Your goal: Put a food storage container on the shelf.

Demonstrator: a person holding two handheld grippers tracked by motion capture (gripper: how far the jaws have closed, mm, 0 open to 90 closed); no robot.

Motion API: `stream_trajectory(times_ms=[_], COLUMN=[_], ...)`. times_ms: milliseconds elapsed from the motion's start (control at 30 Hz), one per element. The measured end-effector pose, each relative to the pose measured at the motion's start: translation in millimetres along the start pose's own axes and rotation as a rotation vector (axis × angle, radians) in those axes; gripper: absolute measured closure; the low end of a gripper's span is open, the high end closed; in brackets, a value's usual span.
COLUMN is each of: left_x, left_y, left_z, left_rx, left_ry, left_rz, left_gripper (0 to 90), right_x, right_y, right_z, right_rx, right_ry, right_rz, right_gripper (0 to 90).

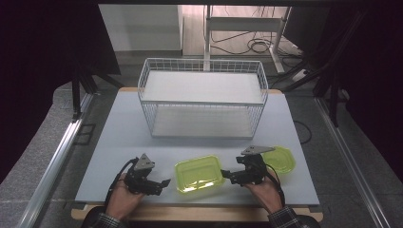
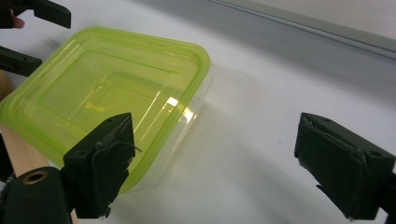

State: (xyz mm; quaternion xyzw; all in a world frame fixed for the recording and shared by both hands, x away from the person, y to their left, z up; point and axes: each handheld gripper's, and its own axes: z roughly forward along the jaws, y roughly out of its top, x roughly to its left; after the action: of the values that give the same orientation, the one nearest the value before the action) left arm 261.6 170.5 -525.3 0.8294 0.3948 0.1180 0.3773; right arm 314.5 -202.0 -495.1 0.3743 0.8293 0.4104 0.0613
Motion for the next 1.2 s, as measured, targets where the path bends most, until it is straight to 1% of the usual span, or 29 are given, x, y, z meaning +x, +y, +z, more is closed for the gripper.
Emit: stream_trajectory(times_ms=[100, 133, 167, 200, 233, 267, 333, 367, 400, 467, 500, 533, 633, 667, 700, 733, 767, 800, 867, 900, 933, 967, 1000, 1067, 1100, 1133, 1167, 1200], left_x=[-0.2, -0.3, -0.3, 0.1, 0.9, 1.3, 1.5, 1.6, 1.6, 1.9, 1.9, 2.0, 2.3, 2.3, 2.3, 2.3, 2.3, 2.1, 1.7, 1.7, 1.4, 1.4, 1.2, 1.1, 1.1, 1.1, 1.0, 0.9], left_y=[0.3, 0.5, 0.5, 0.6, 0.6, 0.6, 0.6, 0.8, 1.1, 1.2, 1.2, 1.3, 1.3, 1.3, 1.2, 1.2, 1.2, 1.0, 0.9, 0.9, 1.0, 1.0, 0.9, 0.7, 0.7, 0.6, 0.6, 0.6], left_z=[-0.5, -0.6, -0.6, -0.8, -0.6, -0.8, -1.1, -1.4, -2.0, -2.1, -2.1, -2.1, -1.9, -1.9, -1.8, -1.7, -1.7, -1.2, -0.9, -0.9, -1.0, -1.0, -1.0, -0.9, -0.9, -1.0, -1.3, -1.3], left_rx=[-0.001, -0.002, -0.002, 0.001, 0.006, 0.007, 0.008, 0.009, 0.011, 0.016, 0.016, 0.02, 0.022, 0.022, 0.025, 0.026, 0.026, 0.031, 0.036, 0.036, 0.037, 0.037, 0.038, 0.041, 0.041, 0.041, 0.04, 0.04], left_ry=[-0.002, -0.002, -0.002, -0.004, -0.008, -0.009, -0.008, -0.006, -0.004, -0.009, -0.009, -0.011, -0.015, -0.015, -0.014, -0.012, -0.012, -0.008, -0.004, -0.004, 0.001, 0.001, 0.006, 0.015, 0.015, 0.021, 0.029, 0.031], left_rz=[0.005, 0.0, 0.0, 0.0, -0.012, -0.015, -0.016, -0.016, -0.017, -0.022, -0.022, -0.025, -0.028, -0.028, -0.029, -0.029, -0.029, -0.028, -0.026, -0.026, -0.022, -0.022, -0.02, -0.021, -0.021, -0.021, -0.02, -0.02], left_gripper=[9.3, 8.9, 9.0, 9.0, 9.2, 9.2, 9.2, 9.1, 8.9, 8.4, 8.1, 7.9, 6.4, 5.8, 5.2, 4.8, 4.5, 4.2, 4.0, 4.1, 4.1, 4.1, 4.1, 3.9, 3.8, 3.8, 3.6, 3.6], right_x=[1.0, 2.7, 2.7, 3.4, 4.0, 4.0, 4.4, 4.7, 5.4, 5.5, 5.5, 5.3, 4.7, 4.7, 4.4, 4.4, 4.4, 4.5, 3.1, 3.1, 1.2, 1.2, -1.4, -3.9, -3.9, -5.3, -9.0, -11.2], right_y=[0.8, 1.7, 1.7, 2.3, 3.9, 4.7, 5.5, 6.4, 8.1, 10.3, 10.3, 12.5, 14.2, 14.2, 14.6, 14.8, 14.8, 15.2, 16.1, 16.1, 16.9, 16.9, 17.7, 18.5, 18.5, 18.9, 19.2, 18.9], right_z=[1.1, 1.7, 1.7, 2.0, 3.0, 3.7, 4.9, 6.0, 8.1, 10.7, 10.7, 13.9, 18.8, 18.8, 21.7, 22.8, 22.8, 24.6, 25.6, 25.6, 26.7, 26.7, 27.7, 28.6, 28.6, 29.0, 30.4, 30.9], right_rx=[0.002, 0.002, 0.002, -0.004, -0.012, -0.015, -0.011, -0.002, 0.009, 0.021, 0.021, 0.029, 0.045, 0.045, 0.056, 0.059, 0.059, 0.07, 0.077, 0.077, 0.09, 0.09, 0.099, 0.113, 0.113, 0.12, 0.131, 0.138], right_ry=[0.001, 0.0, 0.0, 0.002, 0.015, 0.025, 0.03, 0.027, 0.032, 0.048, 0.048, 0.05, 0.062, 0.062, 0.073, 0.08, 0.08, 0.077, 0.086, 0.086, 0.096, 0.096, 0.13, 0.15, 0.15, 0.161, 0.187, 0.205], right_rz=[0.009, 0.013, 0.013, 0.022, 0.058, 0.072, 0.08, 0.078, 0.083, 0.096, 0.096, 0.108, 0.124, 0.124, 0.136, 0.142, 0.142, 0.149, 0.167, 0.167, 0.195, 0.195, 0.24, 0.272, 0.272, 0.288, 0.327, 0.347], right_gripper=[11.9, 8.6, 8.6, 8.3, 8.1, 8.6, 9.5, 11.6, 16.7, 22.1, 22.1, 28.2, 35.7, 35.7, 40.8, 43.9, 43.9, 49.7, 55.6, 55.6, 60.8, 60.8, 65.6, 67.1, 67.1, 67.7, 69.6, 71.3])
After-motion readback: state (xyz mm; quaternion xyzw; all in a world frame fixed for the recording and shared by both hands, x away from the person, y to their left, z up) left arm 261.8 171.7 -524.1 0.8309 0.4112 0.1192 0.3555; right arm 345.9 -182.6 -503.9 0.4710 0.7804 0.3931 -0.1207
